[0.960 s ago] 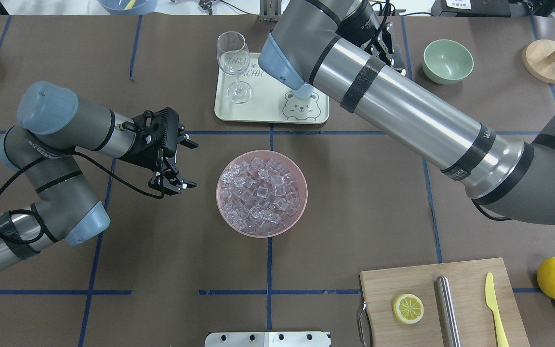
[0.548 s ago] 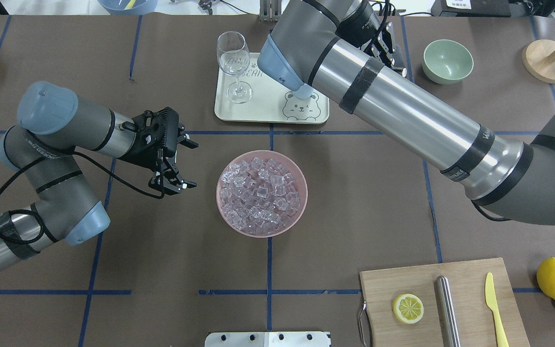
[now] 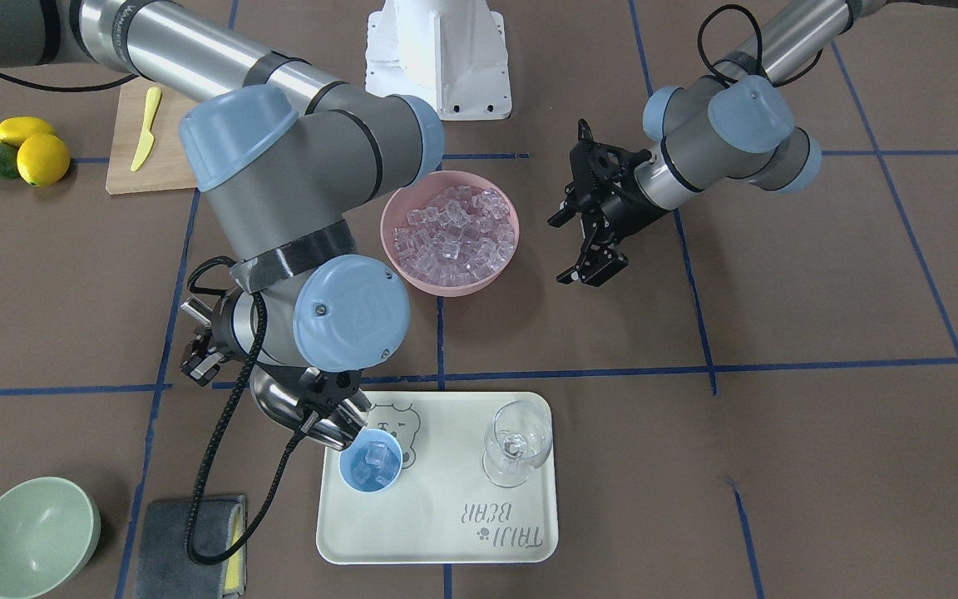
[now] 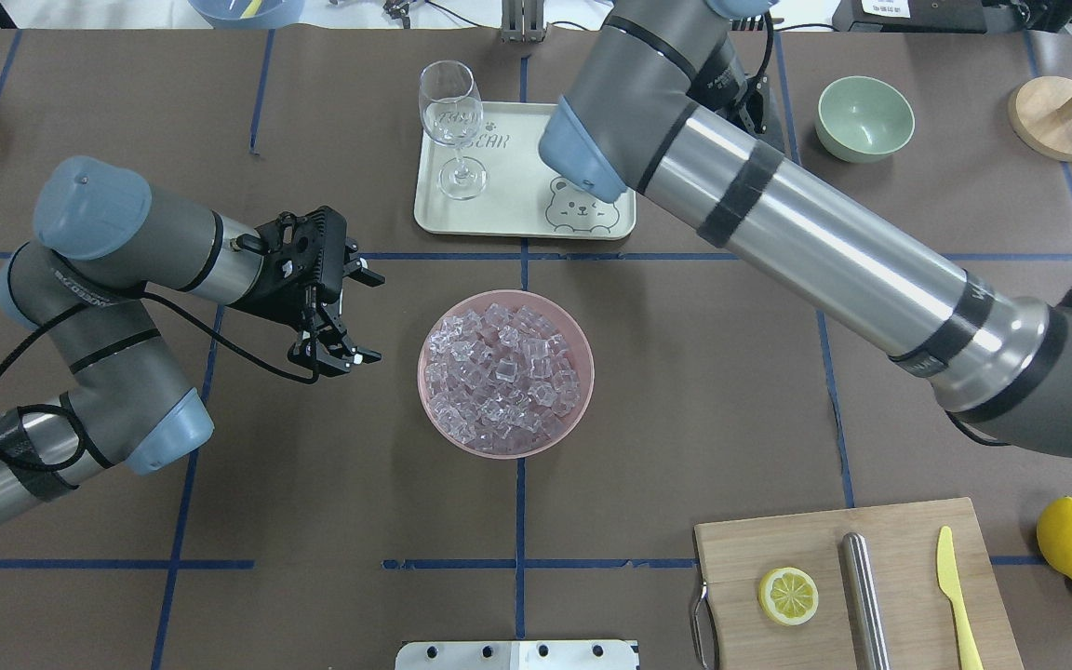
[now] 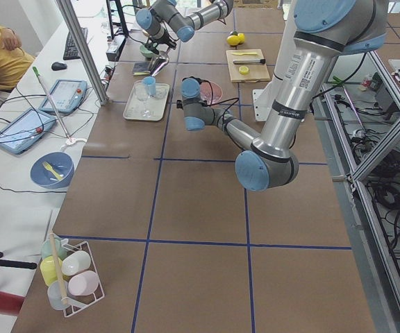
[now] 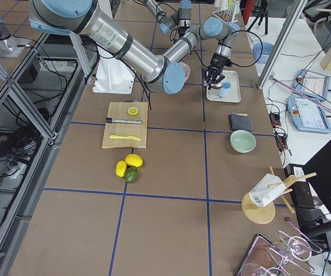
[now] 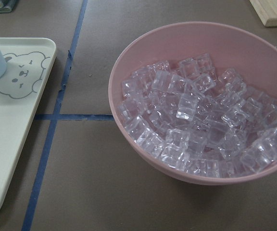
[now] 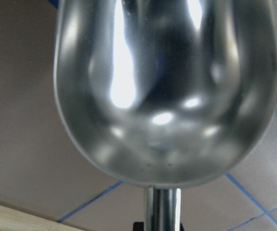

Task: Put ice in cup with scoop
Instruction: 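Carry the empty scoop back toward its spot near the right arm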

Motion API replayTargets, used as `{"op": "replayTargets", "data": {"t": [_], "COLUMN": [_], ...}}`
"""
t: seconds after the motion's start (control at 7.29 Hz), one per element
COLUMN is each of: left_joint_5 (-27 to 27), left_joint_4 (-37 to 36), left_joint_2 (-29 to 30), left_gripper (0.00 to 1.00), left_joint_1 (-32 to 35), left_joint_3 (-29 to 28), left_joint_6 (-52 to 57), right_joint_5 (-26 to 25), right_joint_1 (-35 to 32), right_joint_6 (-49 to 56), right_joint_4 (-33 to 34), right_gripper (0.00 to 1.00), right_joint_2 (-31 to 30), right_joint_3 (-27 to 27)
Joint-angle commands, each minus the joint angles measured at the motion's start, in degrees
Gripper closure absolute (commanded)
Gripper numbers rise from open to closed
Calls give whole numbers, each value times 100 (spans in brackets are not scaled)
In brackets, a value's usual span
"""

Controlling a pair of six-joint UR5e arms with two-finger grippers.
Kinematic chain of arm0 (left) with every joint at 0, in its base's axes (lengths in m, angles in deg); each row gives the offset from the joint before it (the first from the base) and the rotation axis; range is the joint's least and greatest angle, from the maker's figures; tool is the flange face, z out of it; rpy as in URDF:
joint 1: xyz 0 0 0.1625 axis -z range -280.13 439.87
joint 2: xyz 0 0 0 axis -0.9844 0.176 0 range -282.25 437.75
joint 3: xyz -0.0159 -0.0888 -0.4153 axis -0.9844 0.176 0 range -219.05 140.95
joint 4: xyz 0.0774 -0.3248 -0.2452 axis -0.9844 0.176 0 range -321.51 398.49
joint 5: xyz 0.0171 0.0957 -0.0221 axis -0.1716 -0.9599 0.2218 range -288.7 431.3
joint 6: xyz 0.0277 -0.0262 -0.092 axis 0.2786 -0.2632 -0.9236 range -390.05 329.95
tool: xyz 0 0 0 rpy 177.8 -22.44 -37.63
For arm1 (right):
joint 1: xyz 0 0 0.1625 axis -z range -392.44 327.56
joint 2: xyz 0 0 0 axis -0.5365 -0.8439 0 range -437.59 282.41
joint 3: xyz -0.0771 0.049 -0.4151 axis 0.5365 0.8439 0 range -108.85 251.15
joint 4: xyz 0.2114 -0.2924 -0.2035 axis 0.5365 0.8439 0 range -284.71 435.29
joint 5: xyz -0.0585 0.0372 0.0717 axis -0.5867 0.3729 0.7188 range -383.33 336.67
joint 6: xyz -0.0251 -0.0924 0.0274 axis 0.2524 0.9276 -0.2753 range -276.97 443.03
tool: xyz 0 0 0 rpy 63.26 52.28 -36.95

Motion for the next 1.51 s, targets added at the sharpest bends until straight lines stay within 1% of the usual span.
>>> {"op": "replayTargets", "data": {"t": [0.0, 0.14, 0.27, 0.41, 0.55, 0.69, 0.82, 0.96, 1.1, 1.23, 1.37], "left_joint_5": [-5, -5, -5, -5, -5, -13, -13, -13, -13, -13, -13], "left_joint_4": [-9, -9, -9, -9, -17, -17, -17, -17, -26, -26, -35], "left_joint_2": [-18, -18, -18, -18, -18, -18, -18, -18, -18, -10, -10], "left_gripper": [0, 0, 0, 0, 0, 0, 0, 0, 0, 0, 0], "left_joint_1": [9, 18, 26, 26, 26, 26, 61, 105, 114, 140, 158], "left_joint_3": [-4, -4, -4, -4, -4, -4, -4, -4, -13, -13, -13], "left_joint_6": [-2, -2, -2, -2, -2, -2, -2, -2, -2, -2, -2], "right_joint_5": [910, 1151, 1214, 1276, 1285, 1276, 1320, 1485, 1565, 1601, 1593], "right_joint_1": [-337, -426, -462, -445, -445, -401, -392, -383, -375, -366, -192], "right_joint_6": [-740, -933, -1579, -2447, -3413, -3788, -3905, -3993, -4246, -4336, -4537], "right_joint_4": [-530, -540, -540, -819, -1300, -1627, -1735, -1762, -2032, -2835, -3731], "right_gripper": [100, 100, 100, 100, 100, 100, 100, 100, 100, 100, 100], "right_joint_2": [-1088, -1484, -1992, -2920, -3695, -4059, -4507, -4833, -5071, -5535, -6079], "right_joint_3": [-1148, -1630, -2340, -3504, -4273, -4498, -4683, -4746, -4799, -4799, -4764]}}
